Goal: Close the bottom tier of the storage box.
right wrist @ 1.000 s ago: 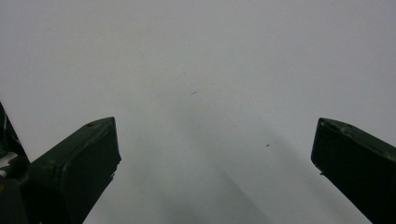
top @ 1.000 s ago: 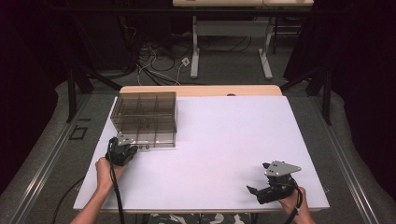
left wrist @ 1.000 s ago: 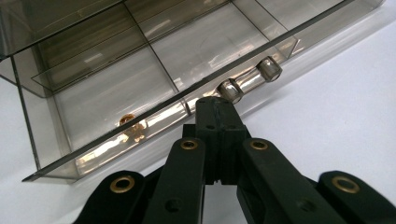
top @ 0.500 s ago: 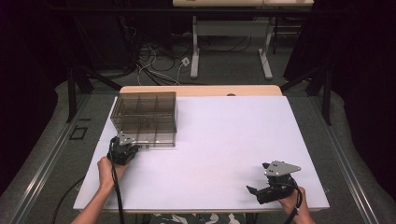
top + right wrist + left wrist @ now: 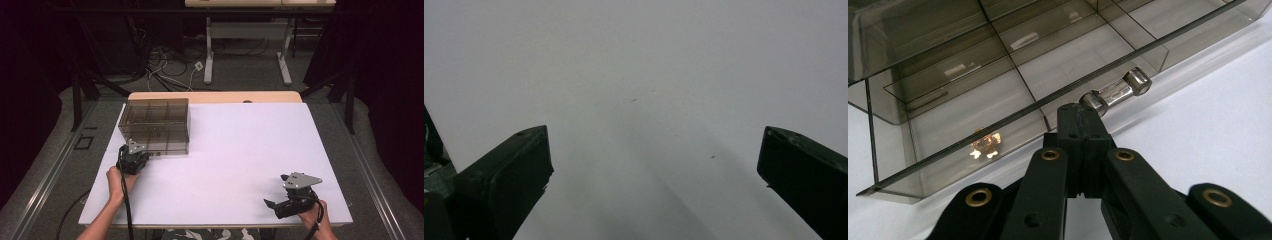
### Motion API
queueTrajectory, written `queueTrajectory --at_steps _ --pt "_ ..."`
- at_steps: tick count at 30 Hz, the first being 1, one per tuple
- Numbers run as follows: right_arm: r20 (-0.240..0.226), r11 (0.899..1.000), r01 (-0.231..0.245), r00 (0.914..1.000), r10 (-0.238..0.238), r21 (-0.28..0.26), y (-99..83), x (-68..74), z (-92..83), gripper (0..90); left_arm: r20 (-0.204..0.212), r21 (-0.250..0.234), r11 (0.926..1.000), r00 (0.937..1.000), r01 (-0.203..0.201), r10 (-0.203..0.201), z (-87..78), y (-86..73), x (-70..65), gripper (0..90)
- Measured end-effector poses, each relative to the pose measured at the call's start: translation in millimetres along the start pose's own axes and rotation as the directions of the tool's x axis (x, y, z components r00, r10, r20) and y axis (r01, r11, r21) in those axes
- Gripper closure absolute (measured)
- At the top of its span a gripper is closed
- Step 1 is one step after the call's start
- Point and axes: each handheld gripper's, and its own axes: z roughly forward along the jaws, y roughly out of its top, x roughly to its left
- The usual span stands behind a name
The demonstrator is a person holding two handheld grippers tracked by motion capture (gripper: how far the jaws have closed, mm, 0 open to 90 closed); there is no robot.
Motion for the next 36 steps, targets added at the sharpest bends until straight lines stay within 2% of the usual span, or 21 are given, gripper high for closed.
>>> queueTrajectory --at_steps 6,9,12,18,22,36 --pt "-0.004 1.000 -0.001 1.0000 0.001 0.006 -0.1 -0.6 -0.4 0.2 -0.007 -0.005 1.0000 1.0000 0.005 -0.005 2.0 1.8 1.3 90.0" --pt "-0.003 1.000 -0.004 1.0000 0.004 -0.002 -0.2 -0.3 -0.1 0.3 0.001 -0.011 0.9996 0.9996 0.027 -0.027 4.0 2.3 2.3 90.0" --pt "0.003 1.000 -0.005 1.0000 0.005 0.001 0.3 0.7 -0.5 0.3 -0.001 -0.011 0.9995 0.9995 0.030 -0.030 5.3 3.5 2.7 90.0" --pt "0.004 1.000 -0.004 1.0000 0.004 0.000 0.2 0.3 -0.5 0.3 -0.025 -0.017 0.9999 0.9997 -0.001 0.000 7.3 6.5 2.2 90.0" --pt "0.001 1.000 -0.004 1.0000 0.004 0.000 0.1 0.3 -0.2 0.3 -0.028 -0.021 0.9998 0.9996 0.004 -0.005 8.8 7.4 2.2 90.0" --pt "-0.002 1.000 0.004 1.0000 -0.004 -0.002 0.5 0.4 0.7 0.4 -0.018 -0.017 0.9987 0.9987 0.049 -0.049 16.4 13.8 9.9 90.0"
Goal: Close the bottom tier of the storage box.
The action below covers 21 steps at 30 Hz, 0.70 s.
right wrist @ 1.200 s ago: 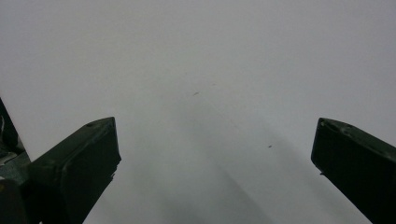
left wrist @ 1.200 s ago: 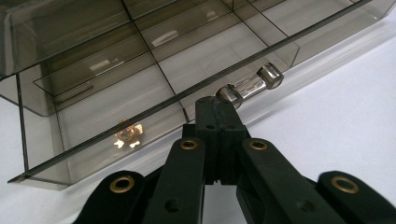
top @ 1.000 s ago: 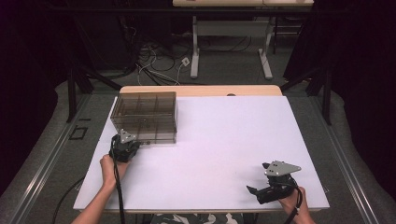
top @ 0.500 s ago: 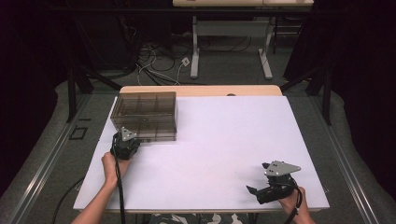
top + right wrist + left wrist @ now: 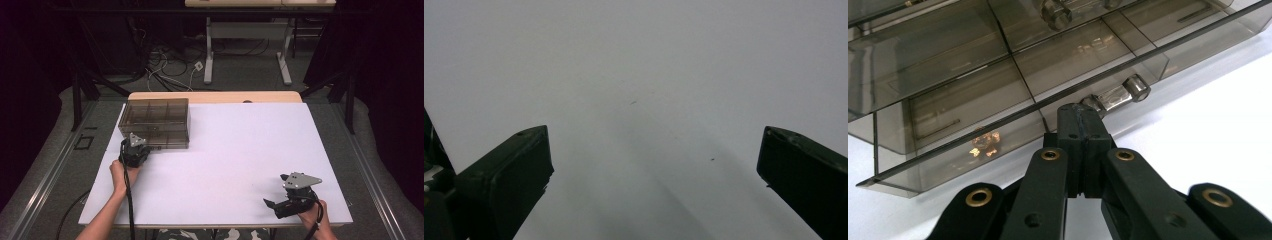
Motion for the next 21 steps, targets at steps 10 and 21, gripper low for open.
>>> queueTrajectory --at_steps 10,21 --pt "-0.006 1.000 0.000 1.0000 0.000 0.009 -0.1 0.1 -0.6 0.4 -0.008 0.003 1.0000 1.0000 -0.001 0.001 4.7 5.0 2.3 90.0" --pt "-0.006 1.000 0.000 1.0000 0.000 0.010 -0.1 0.0 -0.4 0.4 -0.016 -0.013 0.9999 0.9998 0.007 -0.007 9.7 9.8 4.0 90.0"
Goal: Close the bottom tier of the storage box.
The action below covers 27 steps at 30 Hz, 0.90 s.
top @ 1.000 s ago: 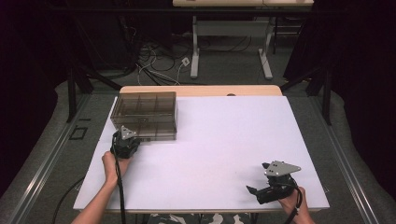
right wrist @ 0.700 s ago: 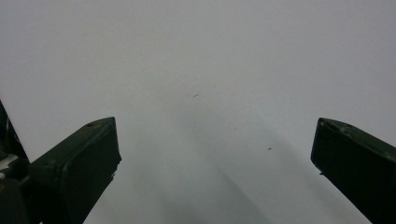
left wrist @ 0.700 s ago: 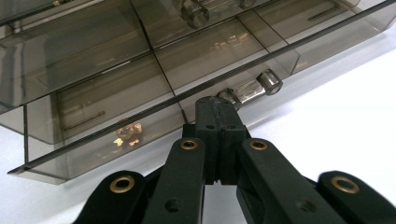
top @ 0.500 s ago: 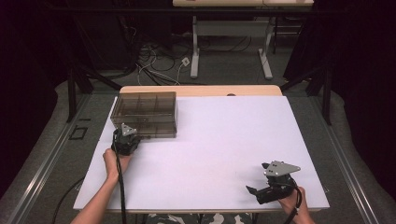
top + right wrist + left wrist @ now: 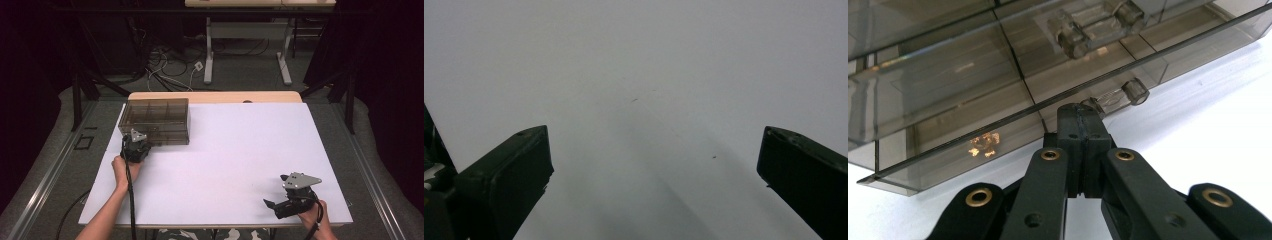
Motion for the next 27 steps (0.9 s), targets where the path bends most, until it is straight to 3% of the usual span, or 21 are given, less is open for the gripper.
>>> queueTrajectory --at_steps 6,15,27 --pt "-0.001 1.000 0.003 1.0000 -0.003 0.000 0.0 -0.3 0.2 0.4 -0.010 -0.002 0.9999 0.9999 -0.011 0.011 2.6 0.8 0.4 90.0" --pt "-0.004 1.000 0.000 1.0000 0.000 -0.002 -0.2 -0.3 0.4 0.4 -0.003 -0.013 0.9997 0.9998 0.021 -0.021 8.6 4.6 4.3 90.0" --pt "0.001 1.000 -0.002 1.0000 0.002 0.000 0.1 0.2 0.5 0.4 0.001 -0.006 0.9998 0.9998 0.019 -0.019 9.3 5.6 6.1 90.0"
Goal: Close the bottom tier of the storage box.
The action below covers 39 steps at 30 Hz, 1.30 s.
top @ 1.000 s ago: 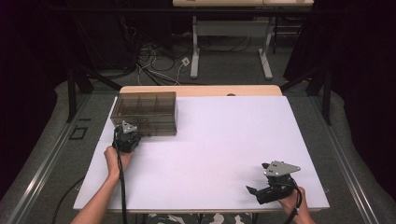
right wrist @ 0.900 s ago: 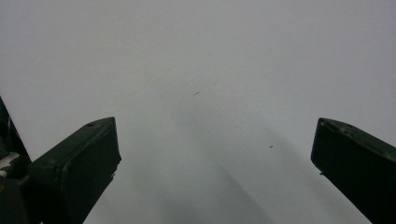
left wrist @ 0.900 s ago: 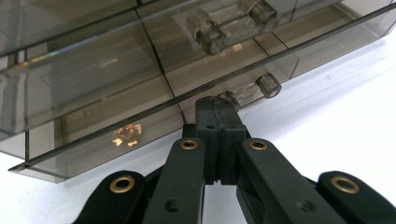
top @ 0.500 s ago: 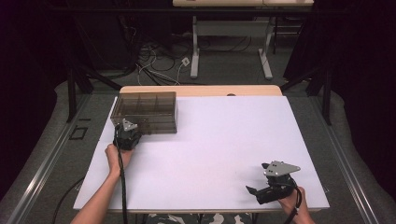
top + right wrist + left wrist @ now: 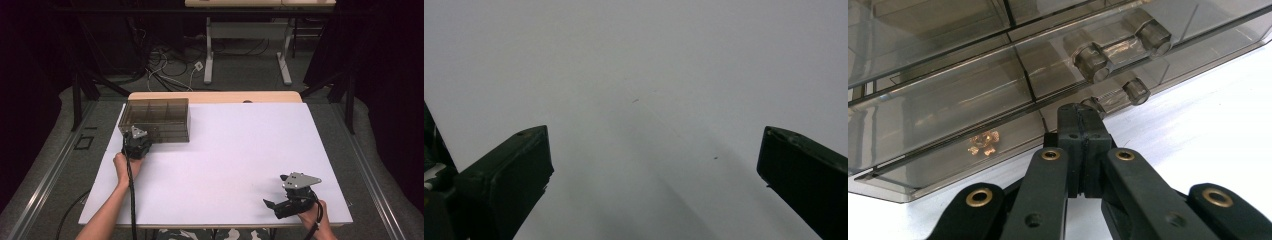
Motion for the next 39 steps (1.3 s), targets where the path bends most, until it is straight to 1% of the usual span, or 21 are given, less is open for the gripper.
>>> queueTrajectory --at_steps 5,6,7,10,12,16,17,18,19,20,21,24,25,27,31,33,34,35,36,38,39 --pt "-0.006 1.000 0.005 1.0000 -0.005 0.007 0.2 -0.3 -0.2 0.4 -0.002 -0.008 1.0000 1.0000 0.001 -0.001 0.1 -0.2 0.1 90.0" --pt "-0.004 1.000 0.003 1.0000 -0.003 0.006 0.2 -0.1 -0.3 0.4 0.007 -0.001 1.0000 1.0000 0.000 0.000 -0.8 0.4 0.1 90.0" --pt "-0.003 1.000 0.004 1.0000 -0.004 0.006 0.2 0.0 -0.4 0.4 0.009 -0.006 1.0000 1.0000 0.001 -0.001 -0.9 0.7 0.2 90.0" --pt "-0.002 1.000 0.004 1.0000 -0.003 0.008 0.2 0.0 -0.7 0.4 0.015 0.001 1.0000 0.9999 0.002 -0.002 -2.7 1.6 0.7 90.0" --pt "-0.005 1.000 0.007 1.0000 -0.006 0.002 0.2 -0.2 -0.7 0.4 0.013 -0.009 0.9999 0.9999 0.011 -0.011 -3.1 1.3 1.1 89.9" --pt "0.002 1.000 0.007 1.0000 -0.007 -0.006 0.2 0.8 -1.0 0.4 0.028 0.014 0.9999 0.9996 -0.008 0.007 -4.1 1.5 3.2 85.7" --pt "0.003 1.000 0.006 1.0000 -0.006 -0.006 0.3 0.8 -1.5 0.4 0.029 0.004 1.0000 0.9996 0.002 -0.002 -4.2 0.9 3.6 83.8" --pt "0.000 1.000 0.005 1.0000 -0.005 -0.007 0.3 0.8 -1.4 0.4 0.037 0.006 1.0000 0.9993 0.008 -0.008 -5.1 0.5 4.4 82.5" --pt "-0.001 1.000 0.005 1.0000 -0.005 0.001 0.4 0.8 -2.1 0.4 0.040 0.018 0.9998 0.9992 0.006 -0.007 -6.2 0.6 4.9 80.9" --pt "-0.001 1.000 0.005 1.0000 -0.005 -0.009 0.1 0.8 -1.4 0.4 0.046 0.014 0.9999 0.9989 0.006 -0.007 -6.4 0.5 5.7 79.5" --pt "-0.010 1.000 0.004 0.9999 -0.004 0.002 0.2 0.4 -2.4 0.4 0.045 0.012 0.9999 0.9989 0.010 -0.010 -6.4 0.1 5.5 76.3" --pt "-0.004 1.000 0.006 1.0000 -0.006 -0.003 0.1 0.3 -2.6 0.4 0.061 0.017 0.9997 0.9980 0.014 -0.015 -7.2 -0.1 5.2 69.3" --pt "-0.004 1.000 -0.001 1.0000 0.001 -0.001 0.0 0.9 -2.7 0.4 0.064 0.021 0.9998 0.9979 0.004 -0.005 -8.2 0.3 5.6 66.6" --pt "0.002 1.000 0.005 1.0000 -0.005 -0.001 0.1 0.6 -3.1 0.4 0.060 0.034 0.9994 0.9982 -0.001 -0.001 -11.3 1.2 5.7 57.5" --pt "0.001 1.000 0.005 1.0000 -0.005 -0.003 0.0 0.3 -3.1 0.4 0.066 0.040 0.9991 0.9977 0.016 -0.019 -15.4 0.6 6.1 41.9" --pt "0.002 1.000 0.005 1.0000 -0.005 -0.001 0.0 0.5 -3.1 0.4 0.070 0.035 0.9992 0.9973 0.021 -0.023 -17.3 0.0 6.7 38.0" --pt "0.002 1.000 0.006 1.0000 -0.006 -0.002 0.1 0.6 -3.2 0.4 0.070 0.040 0.9988 0.9971 0.028 -0.030 -19.2 -0.2 6.8 36.4" --pt "0.004 1.000 0.007 1.0000 -0.007 -0.004 0.1 0.7 -3.2 0.4 0.082 0.048 0.9985 0.9962 0.025 -0.029 -20.8 -0.2 7.8 34.6" --pt "0.001 1.000 0.008 1.0000 -0.008 -0.003 0.1 0.5 -3.2 0.4 0.080 0.039 0.9989 0.9964 0.025 -0.028 -22.2 -0.8 8.2 33.2" --pt "0.005 1.000 0.005 1.0000 -0.005 -0.005 0.1 0.7 -3.2 0.4 0.089 0.056 0.9980 0.9955 0.029 -0.034 -25.5 -1.4 9.0 28.2" --pt "0.003 1.000 0.005 1.0000 -0.005 -0.003 0.1 0.7 -3.3 0.4 0.088 0.045 0.9985 0.9955 0.032 -0.036 -26.4 -2.5 8.7 26.4"
